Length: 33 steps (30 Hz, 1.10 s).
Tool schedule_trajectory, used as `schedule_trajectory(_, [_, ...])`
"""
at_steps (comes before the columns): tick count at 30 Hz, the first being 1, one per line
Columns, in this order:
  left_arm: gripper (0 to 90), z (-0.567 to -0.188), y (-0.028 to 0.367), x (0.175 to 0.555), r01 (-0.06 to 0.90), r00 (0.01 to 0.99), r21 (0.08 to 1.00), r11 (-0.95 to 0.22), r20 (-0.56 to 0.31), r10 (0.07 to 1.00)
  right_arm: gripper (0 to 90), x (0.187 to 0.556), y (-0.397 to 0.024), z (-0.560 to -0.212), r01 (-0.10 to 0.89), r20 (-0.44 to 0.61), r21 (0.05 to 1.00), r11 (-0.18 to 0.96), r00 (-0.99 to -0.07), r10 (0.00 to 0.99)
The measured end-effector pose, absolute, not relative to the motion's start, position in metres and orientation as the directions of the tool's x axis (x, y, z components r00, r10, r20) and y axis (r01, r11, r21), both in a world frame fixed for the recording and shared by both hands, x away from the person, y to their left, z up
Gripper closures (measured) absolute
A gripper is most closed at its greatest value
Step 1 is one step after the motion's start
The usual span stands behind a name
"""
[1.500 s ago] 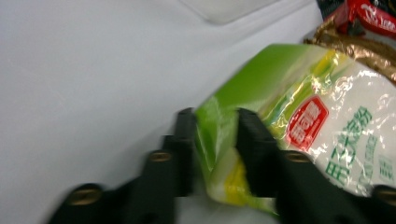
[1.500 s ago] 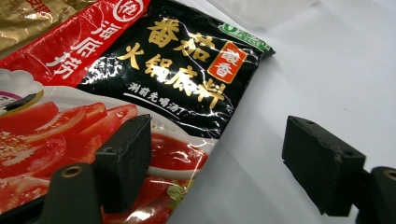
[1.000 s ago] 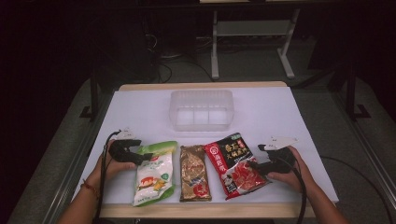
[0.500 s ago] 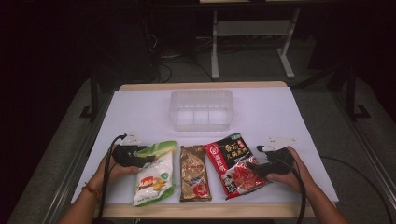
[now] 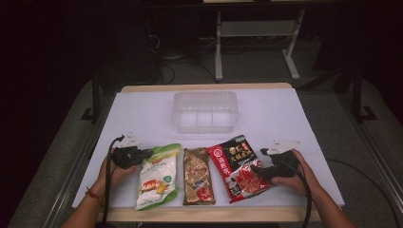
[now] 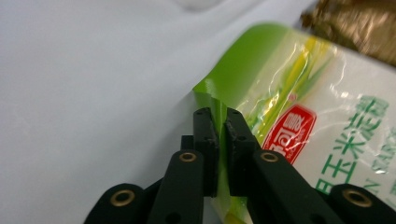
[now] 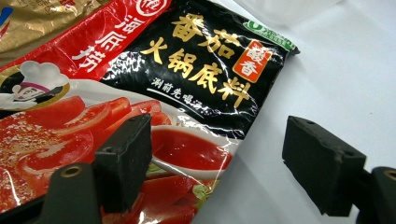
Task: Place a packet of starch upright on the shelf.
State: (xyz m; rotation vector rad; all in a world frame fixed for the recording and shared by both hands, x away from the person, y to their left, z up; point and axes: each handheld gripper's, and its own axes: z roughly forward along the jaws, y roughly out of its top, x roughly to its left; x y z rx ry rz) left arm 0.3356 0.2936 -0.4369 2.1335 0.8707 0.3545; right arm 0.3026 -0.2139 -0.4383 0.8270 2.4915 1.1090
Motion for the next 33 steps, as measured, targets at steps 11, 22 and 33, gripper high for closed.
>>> schedule_trajectory(11, [88.4,-0.406,0.312,0.316,0.392,0.727,0.878,-0.274,-0.114,0.677,23.4,0.308,-0.223,-0.432,0.390,-0.029,0.790,0.473,-0.747,0.664])
schedule_trajectory(22, [89.0,-0.381,0.306,0.301,0.317,0.753,0.923,-0.217,-0.106,0.649,23.4,0.309,-0.225,-0.432,0.397,-0.021,0.795,0.460,-0.738,0.674])
schedule_trajectory(33, [89.5,-0.362,0.304,0.290,0.261,0.757,0.958,-0.119,-0.127,0.641,23.4,0.312,-0.226,-0.433,0.402,-0.014,0.798,0.450,-0.733,0.680])
